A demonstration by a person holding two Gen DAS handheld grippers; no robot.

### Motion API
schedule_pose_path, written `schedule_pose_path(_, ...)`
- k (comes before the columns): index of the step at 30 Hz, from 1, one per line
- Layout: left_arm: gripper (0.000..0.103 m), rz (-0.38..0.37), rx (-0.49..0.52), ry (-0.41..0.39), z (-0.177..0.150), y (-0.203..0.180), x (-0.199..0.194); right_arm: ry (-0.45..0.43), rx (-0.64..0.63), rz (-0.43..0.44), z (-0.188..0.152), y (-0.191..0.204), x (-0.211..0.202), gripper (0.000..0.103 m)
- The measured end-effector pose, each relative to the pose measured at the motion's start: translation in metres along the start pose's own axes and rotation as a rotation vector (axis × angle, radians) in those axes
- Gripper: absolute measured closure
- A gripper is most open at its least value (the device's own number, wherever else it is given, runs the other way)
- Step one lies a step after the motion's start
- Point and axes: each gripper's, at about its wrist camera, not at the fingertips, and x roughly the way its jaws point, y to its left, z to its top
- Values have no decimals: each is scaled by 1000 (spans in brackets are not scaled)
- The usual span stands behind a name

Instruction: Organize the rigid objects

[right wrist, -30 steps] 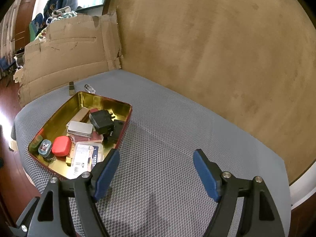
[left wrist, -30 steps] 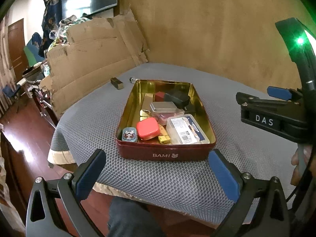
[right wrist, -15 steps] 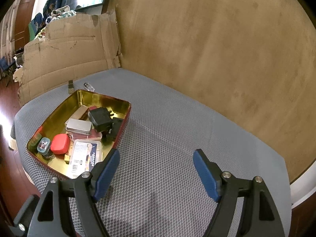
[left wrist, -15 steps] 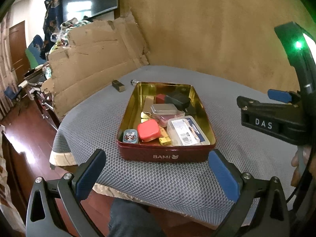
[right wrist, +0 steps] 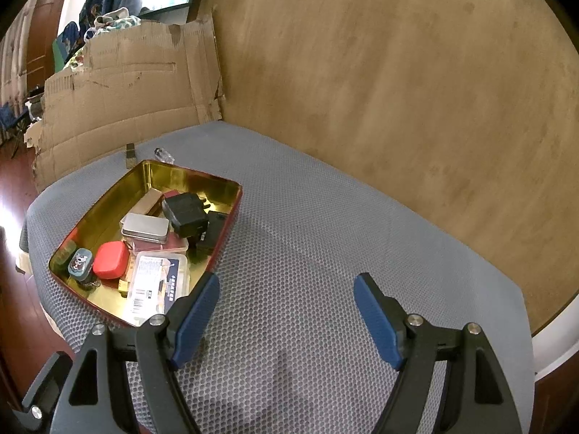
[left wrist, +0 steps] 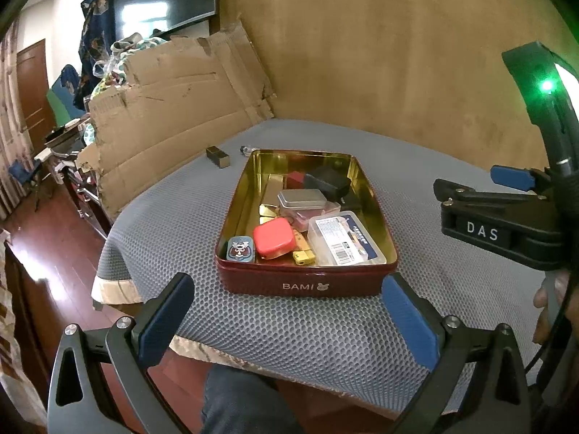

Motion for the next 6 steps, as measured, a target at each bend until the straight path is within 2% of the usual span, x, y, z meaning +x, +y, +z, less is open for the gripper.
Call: schedule_pose_path(6, 0, -6, 3, 4, -1, -2, 0, 2, -3, 0, -2, 0, 0, 24)
